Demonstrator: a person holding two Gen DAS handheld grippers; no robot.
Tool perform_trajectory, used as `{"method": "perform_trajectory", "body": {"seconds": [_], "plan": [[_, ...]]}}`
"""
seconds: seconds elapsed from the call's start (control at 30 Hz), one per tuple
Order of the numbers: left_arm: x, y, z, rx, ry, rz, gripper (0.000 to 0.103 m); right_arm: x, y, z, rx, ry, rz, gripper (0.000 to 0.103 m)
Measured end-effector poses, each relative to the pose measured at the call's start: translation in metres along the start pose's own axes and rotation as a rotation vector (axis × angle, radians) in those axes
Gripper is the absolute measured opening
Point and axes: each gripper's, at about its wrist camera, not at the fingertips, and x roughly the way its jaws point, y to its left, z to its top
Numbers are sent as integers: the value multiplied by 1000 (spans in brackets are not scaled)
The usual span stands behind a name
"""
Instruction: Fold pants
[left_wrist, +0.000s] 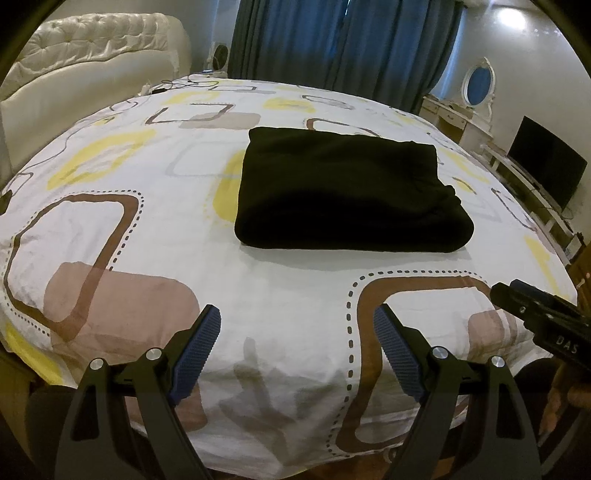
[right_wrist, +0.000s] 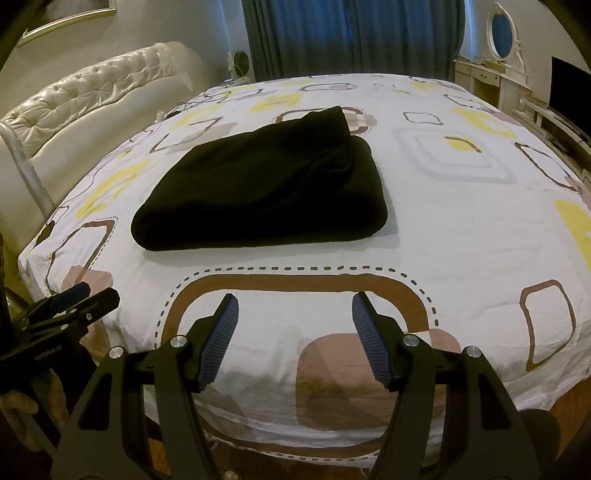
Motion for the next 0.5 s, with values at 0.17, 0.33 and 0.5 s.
{"method": "perform_trajectory", "body": {"seconds": [0.17,0.33,0.5], "plan": [[0,1,0,-12,4,3,84,1,1,-1,0,6,3,64],[0,0,0,-13,8,9,84,2,1,-2,0,10,8,64],[0,-2,2,0,7,34,84,2,2,-3,0,13,15,64]]}}
